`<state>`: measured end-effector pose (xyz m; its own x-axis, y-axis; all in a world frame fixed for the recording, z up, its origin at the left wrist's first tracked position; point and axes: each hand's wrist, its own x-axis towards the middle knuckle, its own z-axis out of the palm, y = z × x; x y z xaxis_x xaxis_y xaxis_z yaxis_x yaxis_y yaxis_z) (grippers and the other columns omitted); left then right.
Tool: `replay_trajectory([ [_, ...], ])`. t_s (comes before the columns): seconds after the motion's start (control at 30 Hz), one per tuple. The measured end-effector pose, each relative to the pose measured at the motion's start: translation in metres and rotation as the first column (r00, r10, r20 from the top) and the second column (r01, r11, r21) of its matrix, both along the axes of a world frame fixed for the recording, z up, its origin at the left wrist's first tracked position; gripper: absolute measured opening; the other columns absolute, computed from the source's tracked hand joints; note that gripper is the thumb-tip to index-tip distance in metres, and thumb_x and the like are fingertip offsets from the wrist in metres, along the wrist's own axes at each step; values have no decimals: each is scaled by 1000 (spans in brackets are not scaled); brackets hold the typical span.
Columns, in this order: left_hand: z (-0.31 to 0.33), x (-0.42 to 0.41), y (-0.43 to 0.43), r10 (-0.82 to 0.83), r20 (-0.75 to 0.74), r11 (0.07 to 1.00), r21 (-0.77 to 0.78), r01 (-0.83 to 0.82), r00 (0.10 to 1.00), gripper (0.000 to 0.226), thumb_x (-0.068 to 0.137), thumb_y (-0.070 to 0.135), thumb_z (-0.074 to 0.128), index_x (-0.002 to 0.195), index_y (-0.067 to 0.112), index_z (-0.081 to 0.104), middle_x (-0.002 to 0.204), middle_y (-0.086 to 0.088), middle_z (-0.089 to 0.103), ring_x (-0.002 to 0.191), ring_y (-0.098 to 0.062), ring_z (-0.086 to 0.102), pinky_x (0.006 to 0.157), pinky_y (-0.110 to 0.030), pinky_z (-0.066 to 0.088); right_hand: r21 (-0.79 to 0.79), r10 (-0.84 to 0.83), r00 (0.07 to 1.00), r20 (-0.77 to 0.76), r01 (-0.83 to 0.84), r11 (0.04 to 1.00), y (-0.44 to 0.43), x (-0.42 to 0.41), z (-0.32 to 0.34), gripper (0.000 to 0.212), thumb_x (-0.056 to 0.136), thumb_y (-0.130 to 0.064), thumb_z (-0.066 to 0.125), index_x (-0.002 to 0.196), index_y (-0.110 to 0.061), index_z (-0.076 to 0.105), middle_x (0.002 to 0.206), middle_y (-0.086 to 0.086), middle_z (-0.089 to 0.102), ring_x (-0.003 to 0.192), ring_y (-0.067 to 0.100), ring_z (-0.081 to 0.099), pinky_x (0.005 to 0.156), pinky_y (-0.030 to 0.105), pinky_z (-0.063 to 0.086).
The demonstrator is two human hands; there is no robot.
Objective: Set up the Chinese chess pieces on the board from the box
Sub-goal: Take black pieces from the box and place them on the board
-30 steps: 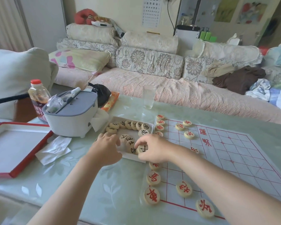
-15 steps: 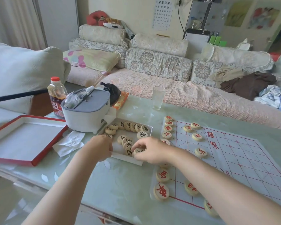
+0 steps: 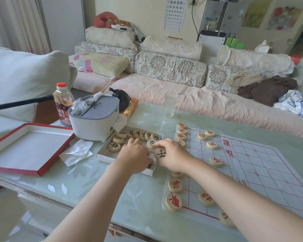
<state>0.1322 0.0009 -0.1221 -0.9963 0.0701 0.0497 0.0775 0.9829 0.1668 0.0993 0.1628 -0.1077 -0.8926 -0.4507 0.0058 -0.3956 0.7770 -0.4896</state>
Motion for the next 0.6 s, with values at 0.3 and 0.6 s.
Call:
replay_trajectory([
  [0.3, 32, 2, 19, 4, 33, 984, 176, -9, 999, 19, 89, 24, 52, 101, 19, 66, 105, -2, 64, 98, -23, 57, 82, -34, 50, -155, -58, 997, -47, 50, 987, 47, 5, 13, 39, 83, -17, 73, 120, -26, 66, 121, -8, 62, 106, 4, 57, 78, -1, 34],
  [0.6, 50, 8, 122, -194, -1, 846, 506, 168, 981, 23, 95, 21, 48, 115, 31, 53, 96, -2, 66, 74, -19, 64, 59, -29, 47, -172, -224, 974, -26, 216, 961, 150, 30, 23, 37, 83, -30, 74, 118, -30, 65, 118, -10, 56, 108, 7, 56, 84, 17, 37],
])
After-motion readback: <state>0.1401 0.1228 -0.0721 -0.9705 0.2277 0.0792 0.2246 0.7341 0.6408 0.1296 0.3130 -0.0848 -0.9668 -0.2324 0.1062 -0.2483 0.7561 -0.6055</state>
